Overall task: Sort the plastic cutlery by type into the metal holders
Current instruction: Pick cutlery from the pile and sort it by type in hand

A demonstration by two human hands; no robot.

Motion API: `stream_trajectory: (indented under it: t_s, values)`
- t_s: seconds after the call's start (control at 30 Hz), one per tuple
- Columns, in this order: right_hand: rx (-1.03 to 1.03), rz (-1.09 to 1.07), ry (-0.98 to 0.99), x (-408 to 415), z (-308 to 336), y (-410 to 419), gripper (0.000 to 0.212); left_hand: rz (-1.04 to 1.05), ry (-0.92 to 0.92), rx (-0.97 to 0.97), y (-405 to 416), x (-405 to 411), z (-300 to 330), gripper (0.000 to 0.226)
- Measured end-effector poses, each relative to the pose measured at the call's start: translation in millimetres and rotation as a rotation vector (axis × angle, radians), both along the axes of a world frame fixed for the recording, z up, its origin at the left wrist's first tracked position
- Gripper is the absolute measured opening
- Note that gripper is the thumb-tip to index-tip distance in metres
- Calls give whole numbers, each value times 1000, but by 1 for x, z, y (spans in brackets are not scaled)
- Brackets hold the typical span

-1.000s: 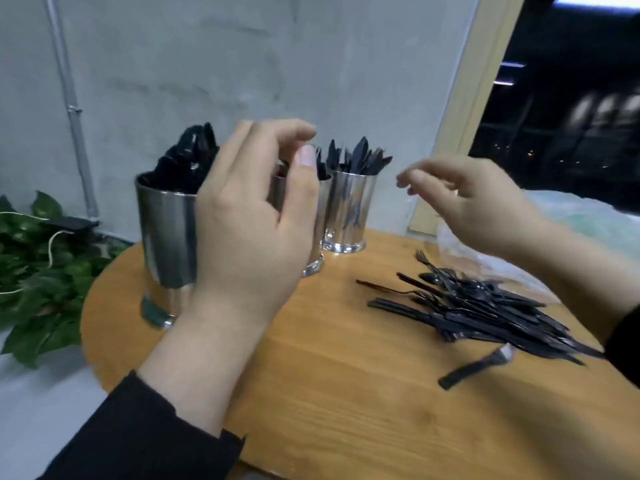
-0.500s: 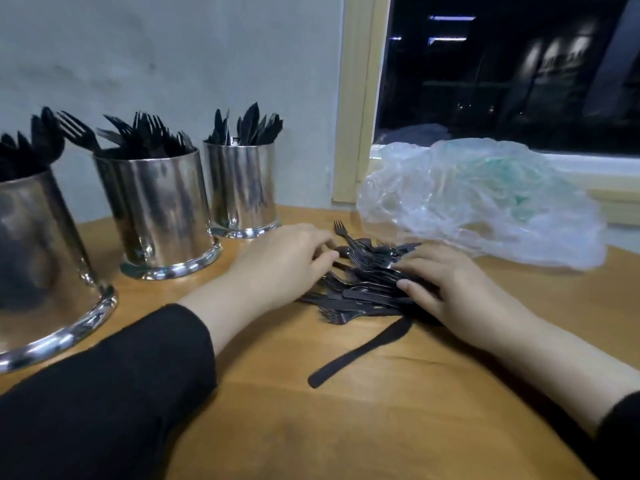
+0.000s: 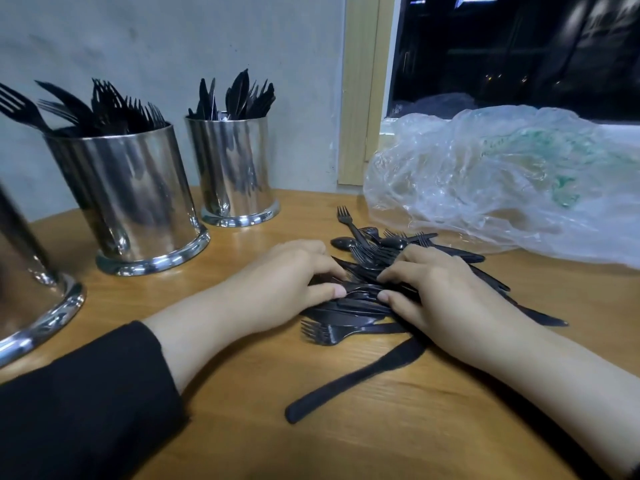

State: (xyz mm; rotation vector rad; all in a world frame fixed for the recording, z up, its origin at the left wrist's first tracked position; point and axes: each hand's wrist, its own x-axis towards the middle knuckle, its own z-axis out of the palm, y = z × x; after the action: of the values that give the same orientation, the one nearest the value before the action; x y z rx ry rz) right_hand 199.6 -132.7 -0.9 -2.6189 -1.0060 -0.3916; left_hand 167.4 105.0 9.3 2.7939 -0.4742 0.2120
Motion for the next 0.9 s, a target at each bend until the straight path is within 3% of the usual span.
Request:
stream_trajectory:
  t_s: [0.2,0.47,0.53,0.6,0.7,0.73,0.8,0.9]
  values:
    - [35,-1,7,-7,1,-2,26,-34,9,21,2,-5,3,35]
    - [60,-1,-75,-7,1,-2,28,-82,-186,-188,2,-15,8,15]
    - [137,23,-124,-7,1,0,22,-74,-231,-245,-2,-17,11,21]
    - [250,34,-197,-7,3,1,15,6,-275,-404,-7,-19,14,36]
    - [431,11,-250,-12,9,0,10,148,-301,-699,-15,-23,22,20]
    - [460,12,-258,-14,10,1,12,171,-283,-750,-17,-24,23,32]
    - [465,39,-287,-15,9,5,18,180,-152,-848,-23,-24,20,54]
    - [447,95,-312,-16,5,14,22,145,41,-1138,-37,-26,17,43]
